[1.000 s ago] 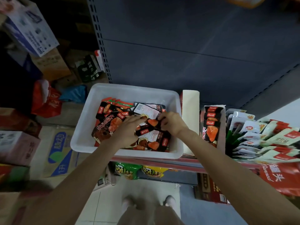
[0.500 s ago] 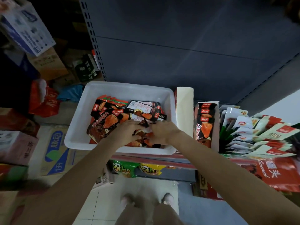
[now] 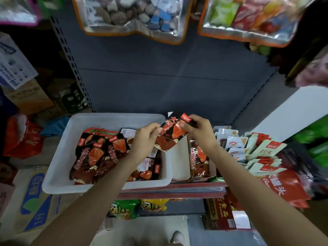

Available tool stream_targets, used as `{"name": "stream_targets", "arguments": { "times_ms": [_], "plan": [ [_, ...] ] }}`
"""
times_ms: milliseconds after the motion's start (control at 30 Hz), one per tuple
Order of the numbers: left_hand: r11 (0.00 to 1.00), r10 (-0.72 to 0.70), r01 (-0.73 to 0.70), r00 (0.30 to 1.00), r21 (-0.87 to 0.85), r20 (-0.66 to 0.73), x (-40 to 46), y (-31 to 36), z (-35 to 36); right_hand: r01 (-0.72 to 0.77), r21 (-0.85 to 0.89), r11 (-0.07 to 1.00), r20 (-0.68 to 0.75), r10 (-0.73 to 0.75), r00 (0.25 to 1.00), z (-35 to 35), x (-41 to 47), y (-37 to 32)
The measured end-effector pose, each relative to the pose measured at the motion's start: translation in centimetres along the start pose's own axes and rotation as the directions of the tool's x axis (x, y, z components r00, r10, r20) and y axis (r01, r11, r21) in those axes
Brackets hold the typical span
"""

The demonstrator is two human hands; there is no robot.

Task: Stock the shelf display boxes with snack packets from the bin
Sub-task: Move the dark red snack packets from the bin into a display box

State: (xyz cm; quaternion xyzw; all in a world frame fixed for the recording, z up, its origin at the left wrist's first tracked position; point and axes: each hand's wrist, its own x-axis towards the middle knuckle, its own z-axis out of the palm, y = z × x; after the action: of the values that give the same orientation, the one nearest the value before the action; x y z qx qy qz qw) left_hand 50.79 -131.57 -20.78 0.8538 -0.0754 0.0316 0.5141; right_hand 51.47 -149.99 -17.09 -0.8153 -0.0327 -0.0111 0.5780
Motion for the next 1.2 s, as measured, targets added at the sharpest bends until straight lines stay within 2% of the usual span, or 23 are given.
{"name": "stream_targets", "arguments": {
  "times_ms": [100, 233, 333, 400, 533, 700, 833, 1033, 1133, 1200],
  "plan": [
    [0.997, -0.036, 0.043, 0.992, -0.058, 0.12, 1.1, 2.0, 3.0, 0.046, -0.029, 0.999, -0.09, -0.049, 0.995, -3.3, -0.5, 0.3],
    [0.995, -0.085, 0.096, 0.955, -0.024, 0.284, 2.3, 3.5, 6.8, 0.087, -0.262, 0.961, -0.108, -0.119, 0.987, -7.5, -0.5, 0.9],
    [0.991, -0.128, 0.13, 0.957, 0.009, 0.261, 2.7, 4.0, 8.6, 0.094, -0.521, 0.848, 0.007, -0.106, 0.994, -9.3, -0.4, 1.9],
    [0.986, -0.165, 0.16, 0.962, 0.043, 0.218, 2.9, 4.1, 9.3, 0.08, -0.592, 0.802, 0.033, -0.075, 0.997, -9.6, -0.4, 2.8],
    [0.971, -0.217, 0.191, 0.956, 0.144, 0.196, 3.5, 3.9, 9.7, 0.071, -0.585, 0.808, 0.035, -0.062, 0.997, -9.2, 0.0, 3.1],
    [0.967, -0.241, 0.212, 0.94, 0.142, 0.241, 3.6, 4.0, 9.7, 0.05, -0.588, 0.807, 0.045, -0.029, 0.999, -8.1, 0.7, 2.8],
    [0.963, -0.262, 0.233, 0.929, 0.136, 0.262, 3.8, 3.7, 9.5, 0.084, -0.635, 0.768, 0.127, -0.003, 0.992, -6.9, 1.1, 2.7],
    [0.958, -0.278, 0.288, 0.931, -0.007, 0.234, 3.4, 2.8, 9.3, 0.12, -0.63, 0.768, 0.144, -0.037, 0.989, -6.0, 0.9, 3.1],
    [0.961, -0.24, 0.258, 0.958, -0.104, 0.156, 3.5, 2.8, 9.0, 0.134, -0.59, 0.796, 0.12, -0.077, 0.99, -6.2, 0.5, 3.3],
    [0.969, -0.209, 0.224, 0.969, -0.107, 0.134, 3.5, 2.9, 9.0, 0.152, -0.624, 0.766, 0.137, -0.084, 0.987, -6.4, 0.5, 3.1]
  ]
}}
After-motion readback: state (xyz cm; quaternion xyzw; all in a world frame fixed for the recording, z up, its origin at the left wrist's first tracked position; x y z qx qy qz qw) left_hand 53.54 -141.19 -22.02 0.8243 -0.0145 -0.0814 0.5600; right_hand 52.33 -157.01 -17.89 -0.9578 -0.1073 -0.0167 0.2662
